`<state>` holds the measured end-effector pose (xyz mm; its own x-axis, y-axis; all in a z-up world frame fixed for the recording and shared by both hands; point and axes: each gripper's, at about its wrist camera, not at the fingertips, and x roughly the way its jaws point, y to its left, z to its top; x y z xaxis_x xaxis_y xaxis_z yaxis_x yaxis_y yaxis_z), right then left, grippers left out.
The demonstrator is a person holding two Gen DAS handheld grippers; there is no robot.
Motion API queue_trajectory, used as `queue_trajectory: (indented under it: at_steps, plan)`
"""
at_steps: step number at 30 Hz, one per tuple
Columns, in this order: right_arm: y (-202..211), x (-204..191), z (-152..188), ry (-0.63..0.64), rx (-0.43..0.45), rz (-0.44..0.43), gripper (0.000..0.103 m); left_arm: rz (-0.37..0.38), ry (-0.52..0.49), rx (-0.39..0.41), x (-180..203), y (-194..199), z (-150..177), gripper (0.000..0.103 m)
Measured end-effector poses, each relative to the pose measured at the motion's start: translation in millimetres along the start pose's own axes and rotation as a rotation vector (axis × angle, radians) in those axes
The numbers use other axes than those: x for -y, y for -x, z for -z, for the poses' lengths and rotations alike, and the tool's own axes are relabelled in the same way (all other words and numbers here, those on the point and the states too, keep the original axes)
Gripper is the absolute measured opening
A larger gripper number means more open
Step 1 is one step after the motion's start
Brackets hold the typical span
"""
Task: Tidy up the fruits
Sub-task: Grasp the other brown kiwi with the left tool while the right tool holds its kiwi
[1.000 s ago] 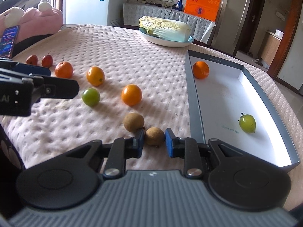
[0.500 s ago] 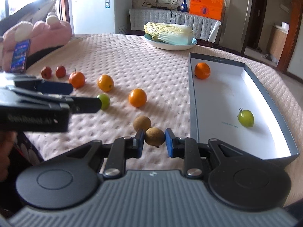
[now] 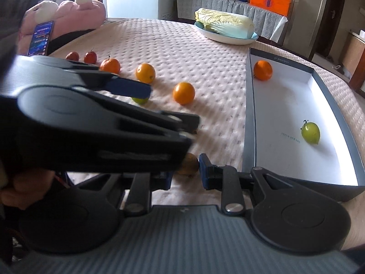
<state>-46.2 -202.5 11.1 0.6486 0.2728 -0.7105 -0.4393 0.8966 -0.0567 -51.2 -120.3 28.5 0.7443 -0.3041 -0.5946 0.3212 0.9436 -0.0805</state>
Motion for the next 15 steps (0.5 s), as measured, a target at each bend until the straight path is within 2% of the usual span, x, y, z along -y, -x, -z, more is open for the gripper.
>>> queue_trajectory:
  at_steps: [8, 15]
  plan:
    - [0, 2, 1, -0.004, -0.002, -0.013, 0.028, -0.017, -0.005, -0.063, 10, -26, 3, 0.059]
    - [0, 3, 2, -0.012, -0.004, -0.015, 0.028, -0.026, -0.015, -0.058, 11, -30, 5, 0.053]
